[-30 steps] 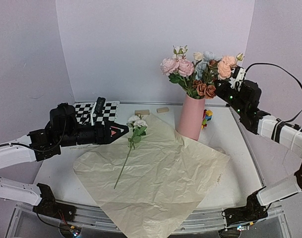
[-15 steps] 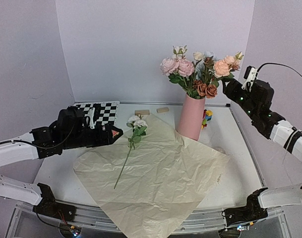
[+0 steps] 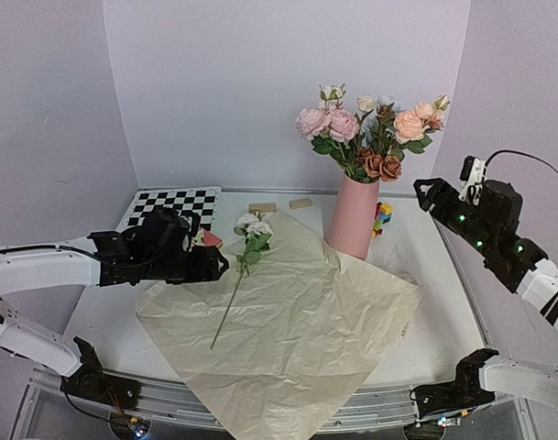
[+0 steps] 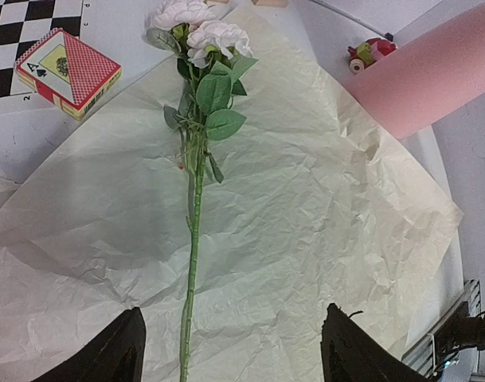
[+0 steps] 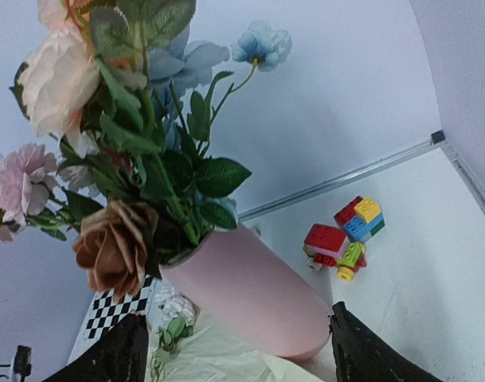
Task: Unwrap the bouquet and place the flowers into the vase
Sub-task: Pick up the fake flower from the wrapping paper.
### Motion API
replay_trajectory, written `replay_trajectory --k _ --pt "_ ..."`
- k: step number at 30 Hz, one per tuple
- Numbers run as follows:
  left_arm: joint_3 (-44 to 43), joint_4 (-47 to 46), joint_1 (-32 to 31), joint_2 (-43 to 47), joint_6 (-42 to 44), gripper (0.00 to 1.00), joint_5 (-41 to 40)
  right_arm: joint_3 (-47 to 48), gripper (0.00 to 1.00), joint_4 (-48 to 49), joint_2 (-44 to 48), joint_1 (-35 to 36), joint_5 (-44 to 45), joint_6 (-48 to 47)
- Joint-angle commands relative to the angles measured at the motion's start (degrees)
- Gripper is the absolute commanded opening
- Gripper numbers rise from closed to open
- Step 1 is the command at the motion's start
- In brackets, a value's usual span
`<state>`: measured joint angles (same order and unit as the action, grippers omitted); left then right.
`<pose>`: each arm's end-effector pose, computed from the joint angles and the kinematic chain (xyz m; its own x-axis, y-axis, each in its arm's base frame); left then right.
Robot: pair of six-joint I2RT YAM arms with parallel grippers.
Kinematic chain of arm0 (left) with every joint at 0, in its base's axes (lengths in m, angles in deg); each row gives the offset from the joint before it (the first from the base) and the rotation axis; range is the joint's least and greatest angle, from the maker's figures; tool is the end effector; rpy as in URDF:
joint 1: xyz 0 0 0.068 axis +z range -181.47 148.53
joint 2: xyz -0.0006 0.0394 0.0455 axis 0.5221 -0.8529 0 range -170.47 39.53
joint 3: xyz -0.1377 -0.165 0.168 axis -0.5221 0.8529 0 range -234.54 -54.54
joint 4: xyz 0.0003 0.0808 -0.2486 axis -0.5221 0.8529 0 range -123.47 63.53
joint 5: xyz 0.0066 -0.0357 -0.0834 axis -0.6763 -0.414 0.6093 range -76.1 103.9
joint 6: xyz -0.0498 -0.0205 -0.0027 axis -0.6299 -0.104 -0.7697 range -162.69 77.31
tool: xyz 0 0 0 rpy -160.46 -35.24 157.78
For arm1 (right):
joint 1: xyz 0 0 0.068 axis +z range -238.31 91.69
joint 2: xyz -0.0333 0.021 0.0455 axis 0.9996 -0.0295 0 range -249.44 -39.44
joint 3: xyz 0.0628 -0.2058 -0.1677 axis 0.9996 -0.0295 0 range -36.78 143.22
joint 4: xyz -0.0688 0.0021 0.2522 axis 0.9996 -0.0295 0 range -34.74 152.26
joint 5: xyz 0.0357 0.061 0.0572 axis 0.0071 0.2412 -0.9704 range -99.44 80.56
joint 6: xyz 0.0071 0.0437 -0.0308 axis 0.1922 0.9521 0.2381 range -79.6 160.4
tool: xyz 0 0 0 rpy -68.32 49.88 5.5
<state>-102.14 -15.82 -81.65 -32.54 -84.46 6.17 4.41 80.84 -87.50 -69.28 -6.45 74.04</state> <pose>0.1750 -0.2026 0.2444 -0.7848 -0.0896 -0.6133 0.2338 0.8736 -0.4268 0.1908 0.0639 0.3624 0.0062 0.5874 -0.8093 -0.3373 0.7631 0.5513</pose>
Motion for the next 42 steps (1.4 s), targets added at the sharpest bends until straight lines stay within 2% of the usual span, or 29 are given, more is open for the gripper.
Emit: replay_trajectory --k 1,6,10,12,19,29,36,41,42 --pt "-4.0 0.0 0.0 -5.0 2.2 0.70 -0.7 -5.1 0.79 -2.4 3.4 0.0 -8.1 2.8" --pt "-6.9 0.6 0.0 -12.2 3.6 0.64 -1.8 -10.5 0.79 -3.8 2.6 0.0 -14.0 3.7" --pt "-10.2 1.8 0.1 -17.6 4.5 0.62 -3.2 -13.8 0.80 -3.6 1.8 0.1 -15.6 4.7" --pt "-11.8 1.7 0.1 -20.4 5.1 0.57 -3.0 -14.6 0.80 -3.2 1.5 0.1 -15.9 4.9" --pt "-18.4 2.9 0.1 -30.0 6.9 0.51 -2.3 -14.9 0.80 -2.5 -0.2 0.2 -17.1 3.7" --pt "-26.5 9.2 0.2 -39.5 6.5 0.41 -7.4 -15.4 0.82 -1.6 0.5 0.2 -18.4 1.1" --pt "-29.5 11.3 0.2 -43.9 6.6 0.24 -7.9 -15.7 0.83 -1.5 0.6 0.2 -19.1 0.4" --pt "-34.1 15.3 0.1 -46.3 7.6 0.01 -8.4 -15.4 0.83 -1.4 2.0 0.2 -19.8 -0.1" --pt "-34.8 16.4 0.1 -45.9 7.6 0.00 -9.1 -15.2 0.84 -1.5 2.3 0.2 -20.2 -0.2"
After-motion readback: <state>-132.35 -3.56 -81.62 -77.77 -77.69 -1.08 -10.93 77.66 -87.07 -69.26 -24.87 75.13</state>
